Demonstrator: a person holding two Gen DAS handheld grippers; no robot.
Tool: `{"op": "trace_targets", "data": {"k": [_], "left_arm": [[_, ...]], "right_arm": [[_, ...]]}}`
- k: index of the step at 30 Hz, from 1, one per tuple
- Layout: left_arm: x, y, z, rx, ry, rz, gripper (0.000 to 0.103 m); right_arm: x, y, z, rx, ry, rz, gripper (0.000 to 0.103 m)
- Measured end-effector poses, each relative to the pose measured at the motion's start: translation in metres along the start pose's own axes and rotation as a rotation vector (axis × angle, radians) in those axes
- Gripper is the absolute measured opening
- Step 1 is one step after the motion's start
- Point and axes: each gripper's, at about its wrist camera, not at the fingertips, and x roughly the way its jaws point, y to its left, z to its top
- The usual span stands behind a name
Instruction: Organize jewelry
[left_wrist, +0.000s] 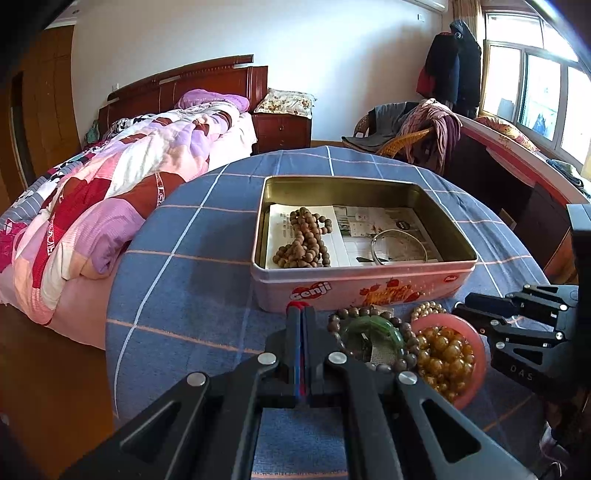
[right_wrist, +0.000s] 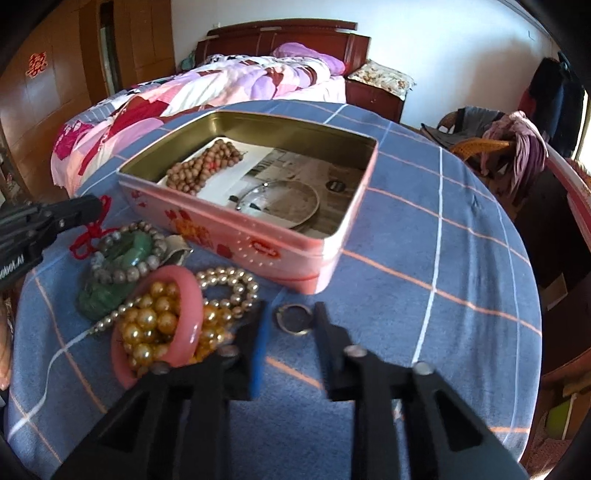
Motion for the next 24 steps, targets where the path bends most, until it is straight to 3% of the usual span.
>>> {"op": "trace_targets", "data": {"k": [4,6,12,14,15,16,24], "left_arm": [[-0.003,-0.001,0.0,0.002,-0.007,-0.004,0.0],[-0.006,-0.001,0.002,0.002,-0.014,-0.009,0.0],[-0.01,-0.003,0.004,0.01,-0.021,-0.015,0.0],[-0.009,-0.002,0.003,0.01,-0.015,-0.013,0.0],[-0.009,-0.001,0.002,0.01,-0.012,-0.012,0.0],[-0.009,-0.001,0.002,0.009,-0.012,-0.012,0.0],[-0.006,-0.001,0.002,0.007,-0.007,-0.014,0.0]], "right_arm": [[-0.002,0.001,-0.002,-0.003,-0.006,0.015,0.02],[-0.006,0.001,-0.002,-0.003,-0.017,0.014,0.004],[-0.014,-0.001,0.001,-0.002,-0.03,0.005,0.005],[-0.014,-0.005,0.0,0.015,-0.031,0.019,0.023],[-0.013,-0.007,0.001,0.019,-0.028,0.026,0.047],[-0.013,-0.009,0.0,0.02,-0.026,0.035,0.062],[-0.009,-0.014,-0.004,-0.053,-0.01,0.034,0.06]]}}
